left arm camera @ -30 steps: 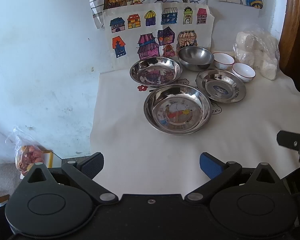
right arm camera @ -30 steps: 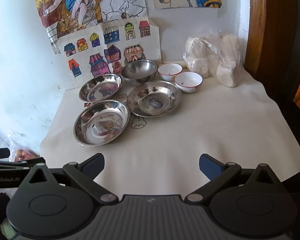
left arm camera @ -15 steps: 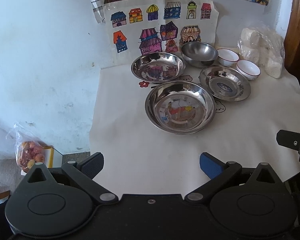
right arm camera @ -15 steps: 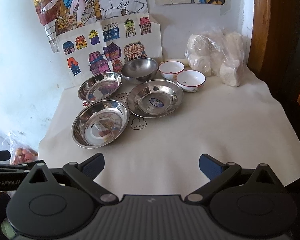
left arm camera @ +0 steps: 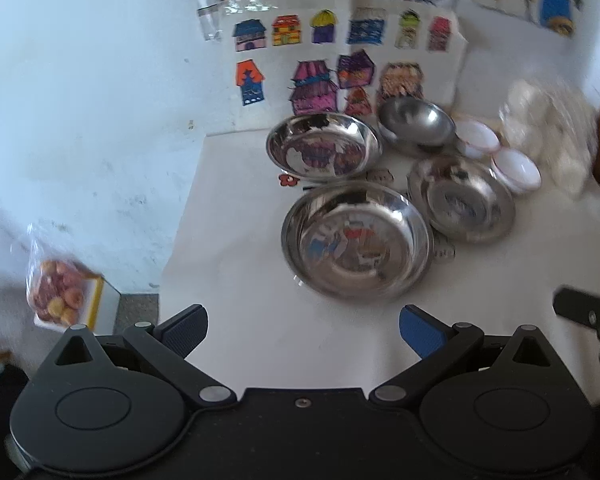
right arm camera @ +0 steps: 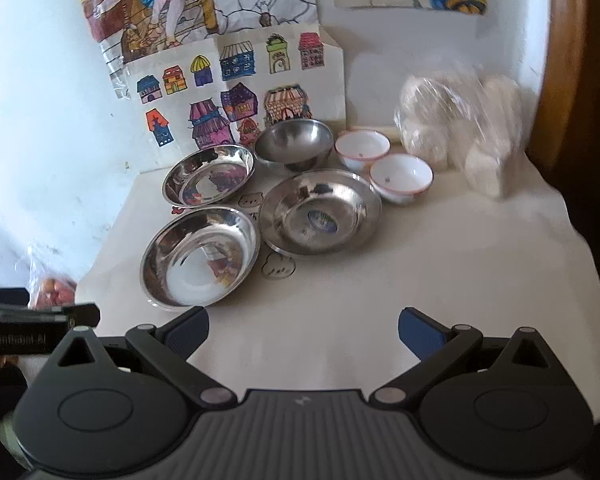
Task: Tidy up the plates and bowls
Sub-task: 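Move the left tool toward the large cartoon-print steel plate while the right tool follows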
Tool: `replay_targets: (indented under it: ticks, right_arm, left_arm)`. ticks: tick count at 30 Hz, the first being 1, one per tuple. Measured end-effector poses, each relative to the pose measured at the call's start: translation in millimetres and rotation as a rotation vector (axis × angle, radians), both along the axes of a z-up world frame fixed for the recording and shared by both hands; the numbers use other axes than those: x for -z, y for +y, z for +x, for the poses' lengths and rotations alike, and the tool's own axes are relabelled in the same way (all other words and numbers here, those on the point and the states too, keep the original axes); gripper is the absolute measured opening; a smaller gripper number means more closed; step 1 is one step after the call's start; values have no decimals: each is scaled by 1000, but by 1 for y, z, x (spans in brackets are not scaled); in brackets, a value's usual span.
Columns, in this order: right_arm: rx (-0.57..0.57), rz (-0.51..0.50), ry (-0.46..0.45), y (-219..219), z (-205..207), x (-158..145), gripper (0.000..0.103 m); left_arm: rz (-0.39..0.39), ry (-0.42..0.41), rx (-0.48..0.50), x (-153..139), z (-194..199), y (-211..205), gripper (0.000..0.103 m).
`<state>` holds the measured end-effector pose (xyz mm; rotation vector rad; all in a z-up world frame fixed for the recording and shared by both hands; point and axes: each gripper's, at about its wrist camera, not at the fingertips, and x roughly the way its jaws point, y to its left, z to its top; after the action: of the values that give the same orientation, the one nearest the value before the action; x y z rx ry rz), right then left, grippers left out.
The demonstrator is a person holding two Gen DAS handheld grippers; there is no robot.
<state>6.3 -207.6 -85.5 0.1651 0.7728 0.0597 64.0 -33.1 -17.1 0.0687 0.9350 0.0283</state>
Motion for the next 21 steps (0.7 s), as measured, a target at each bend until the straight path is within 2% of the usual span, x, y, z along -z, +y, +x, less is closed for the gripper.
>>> replay_targets:
  ticks: [4,8,14,21]
  right_arm:
    - [-74,-25,-14,-24,21,-3,103]
    - [-121,-33,-9,-47,39,-8,103]
    - [-172,19,15,-63,50,1,103]
    - [-205,73,41,-50,68,15,103]
  left_arm:
    - [-33,-10,-116,1,16,-12,102]
    - [-6,29,-176,2,23,-29,102]
    - [92,82,-186,0,35,-44,102]
    - [161,117,-170,2,64,-27,102]
